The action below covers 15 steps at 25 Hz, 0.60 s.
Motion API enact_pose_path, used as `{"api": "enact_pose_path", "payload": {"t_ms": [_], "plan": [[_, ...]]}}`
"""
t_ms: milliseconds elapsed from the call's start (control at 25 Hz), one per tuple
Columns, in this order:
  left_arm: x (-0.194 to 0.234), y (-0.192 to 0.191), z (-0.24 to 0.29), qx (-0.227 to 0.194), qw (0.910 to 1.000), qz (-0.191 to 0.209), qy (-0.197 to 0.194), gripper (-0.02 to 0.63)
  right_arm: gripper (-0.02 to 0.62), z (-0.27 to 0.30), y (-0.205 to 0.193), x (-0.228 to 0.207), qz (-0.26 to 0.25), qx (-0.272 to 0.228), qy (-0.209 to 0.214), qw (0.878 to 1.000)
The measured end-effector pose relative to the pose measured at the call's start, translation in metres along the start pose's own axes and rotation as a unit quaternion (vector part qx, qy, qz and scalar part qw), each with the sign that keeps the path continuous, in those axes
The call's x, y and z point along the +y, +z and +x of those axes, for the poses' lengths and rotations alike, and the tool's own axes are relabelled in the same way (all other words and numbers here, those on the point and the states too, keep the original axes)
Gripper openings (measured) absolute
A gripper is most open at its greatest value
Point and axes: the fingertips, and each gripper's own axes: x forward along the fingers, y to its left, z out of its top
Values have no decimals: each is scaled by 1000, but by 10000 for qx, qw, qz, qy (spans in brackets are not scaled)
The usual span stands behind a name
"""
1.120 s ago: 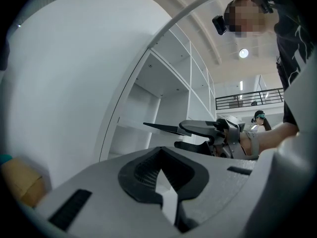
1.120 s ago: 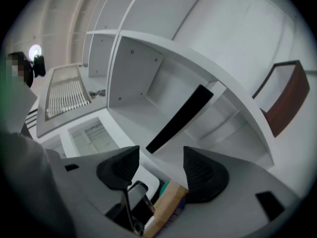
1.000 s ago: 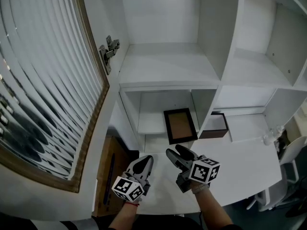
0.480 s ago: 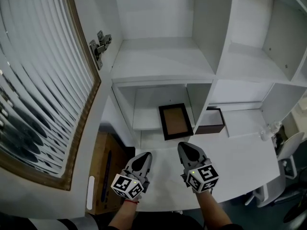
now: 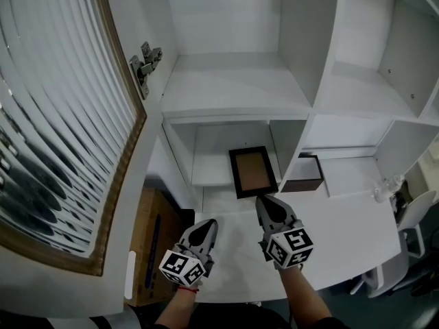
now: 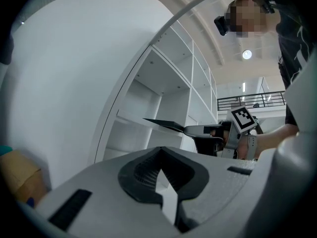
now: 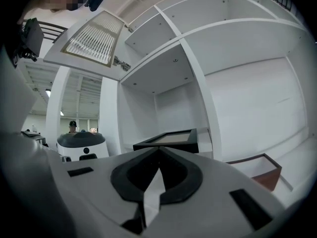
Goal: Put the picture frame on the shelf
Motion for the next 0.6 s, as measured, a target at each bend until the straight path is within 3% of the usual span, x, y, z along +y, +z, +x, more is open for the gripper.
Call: {"api": "enact_pose_path", "payload": {"t_ms": [600], "plan": [[13,1,-9,28,9999,-7,160,3,5,28,4,-10,184,9,-118,9998]]}}
